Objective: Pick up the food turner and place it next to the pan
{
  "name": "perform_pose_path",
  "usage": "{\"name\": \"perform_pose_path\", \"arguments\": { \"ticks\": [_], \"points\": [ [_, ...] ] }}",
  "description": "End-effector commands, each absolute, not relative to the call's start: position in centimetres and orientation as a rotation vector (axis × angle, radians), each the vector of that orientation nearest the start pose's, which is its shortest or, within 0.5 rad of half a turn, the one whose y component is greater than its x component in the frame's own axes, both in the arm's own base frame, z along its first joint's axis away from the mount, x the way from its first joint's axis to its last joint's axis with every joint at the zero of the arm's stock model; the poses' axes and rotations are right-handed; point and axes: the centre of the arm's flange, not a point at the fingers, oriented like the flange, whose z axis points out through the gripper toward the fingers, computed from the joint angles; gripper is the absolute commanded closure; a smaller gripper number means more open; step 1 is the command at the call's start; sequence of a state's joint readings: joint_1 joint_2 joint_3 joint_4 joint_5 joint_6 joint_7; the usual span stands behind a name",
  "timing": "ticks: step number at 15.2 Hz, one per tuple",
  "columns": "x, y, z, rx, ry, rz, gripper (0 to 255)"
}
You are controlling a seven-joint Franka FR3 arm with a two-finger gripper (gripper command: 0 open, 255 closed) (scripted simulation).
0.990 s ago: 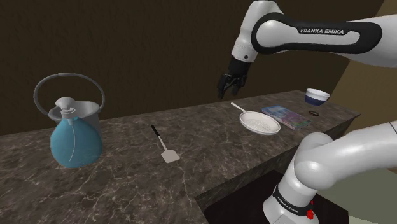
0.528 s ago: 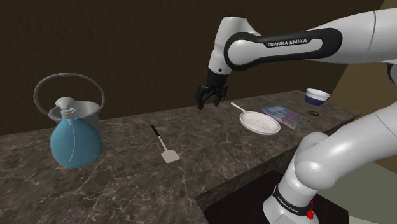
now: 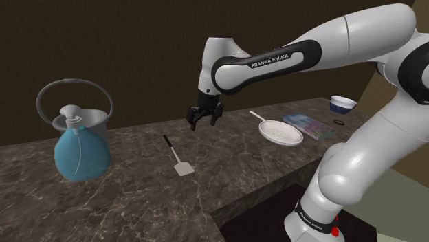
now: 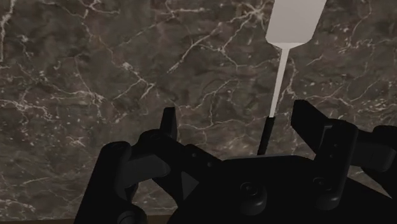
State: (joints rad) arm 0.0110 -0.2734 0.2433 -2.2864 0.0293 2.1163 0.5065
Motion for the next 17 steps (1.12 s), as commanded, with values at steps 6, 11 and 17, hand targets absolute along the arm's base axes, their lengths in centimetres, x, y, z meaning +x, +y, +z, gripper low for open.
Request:
{"name": "perform_pose_path", "arguments": {
  "ticks": [6,11,17],
  "points": [
    [52.0,17.6,40.8,-3.106,0.503,-0.123,0],
    [55.0,20.0,37.3,-3.104,0.543,-0.103,0],
    [55.2,20.0,34.2,-3.104,0.543,-0.103,0]
  ]
}}
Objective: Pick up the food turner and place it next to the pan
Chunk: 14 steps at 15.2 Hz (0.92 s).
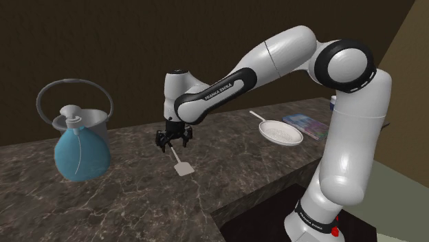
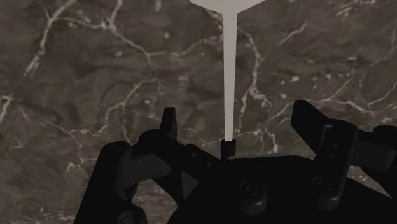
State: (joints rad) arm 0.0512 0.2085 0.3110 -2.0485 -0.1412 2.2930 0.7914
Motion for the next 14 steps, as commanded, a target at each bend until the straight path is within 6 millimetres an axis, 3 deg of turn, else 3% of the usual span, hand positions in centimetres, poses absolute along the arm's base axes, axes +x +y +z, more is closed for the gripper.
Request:
{"name": "perform_pose_path", "arguments": {
  "ticks": [1,8,9,14],
  "points": [
    [55.27,19.96,33.85,-3.104,0.543,-0.103,0],
    [55.27,19.96,33.85,-3.104,0.543,-0.103,0],
    [55.27,19.96,33.85,-3.104,0.543,-0.103,255],
    [55.27,19.96,33.85,-3.104,0.543,-0.103,255]
  ]
}}
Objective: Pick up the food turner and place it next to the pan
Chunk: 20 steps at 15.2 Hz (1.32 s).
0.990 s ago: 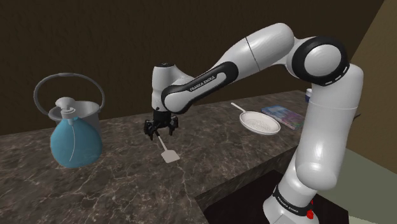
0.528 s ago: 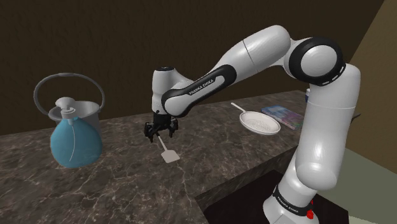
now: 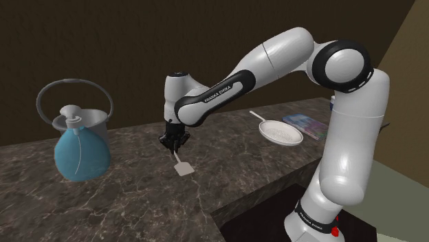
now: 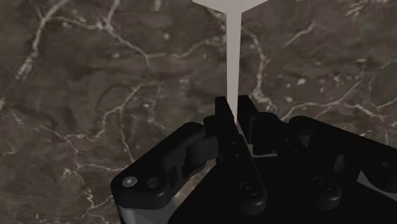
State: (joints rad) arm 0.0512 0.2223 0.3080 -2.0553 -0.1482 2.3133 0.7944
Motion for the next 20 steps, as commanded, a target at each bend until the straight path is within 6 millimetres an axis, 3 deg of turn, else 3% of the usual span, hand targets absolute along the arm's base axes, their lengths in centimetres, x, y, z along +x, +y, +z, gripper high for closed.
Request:
{"name": "perform_pose_path", "arguments": {
  "ticks": [1,4,20],
  "points": [
    [55.3,20.0,33.9,-3.104,0.543,-0.103,255],
    [55.3,20.0,33.8,-3.104,0.543,-0.103,255],
    [55.3,20.0,42.3,-3.104,0.543,-0.103,255]
  ]
}}
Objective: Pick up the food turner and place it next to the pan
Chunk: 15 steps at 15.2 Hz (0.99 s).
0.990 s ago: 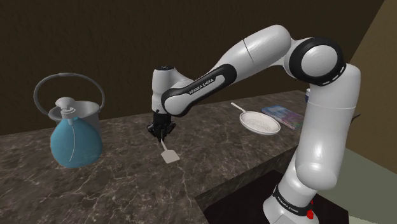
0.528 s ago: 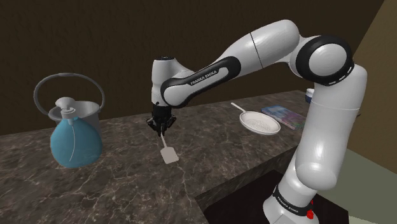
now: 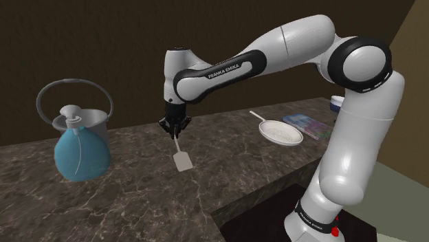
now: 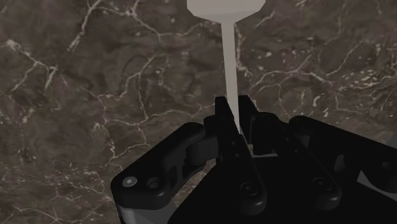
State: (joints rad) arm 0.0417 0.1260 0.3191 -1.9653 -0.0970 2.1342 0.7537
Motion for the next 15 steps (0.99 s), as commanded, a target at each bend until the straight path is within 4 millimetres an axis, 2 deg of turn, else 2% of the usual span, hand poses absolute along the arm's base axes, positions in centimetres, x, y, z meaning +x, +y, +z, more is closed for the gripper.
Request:
{"name": "perform_pose_path", "arguments": {
  "ticks": [1,6,15],
  "points": [
    [55.3,20.0,42.8,-3.104,0.543,-0.103,255],
    [55.3,20.0,45.2,-3.104,0.543,-0.103,255],
    [51.4,8.7,45.2,-3.104,0.543,-0.103,255]
  ]
}}
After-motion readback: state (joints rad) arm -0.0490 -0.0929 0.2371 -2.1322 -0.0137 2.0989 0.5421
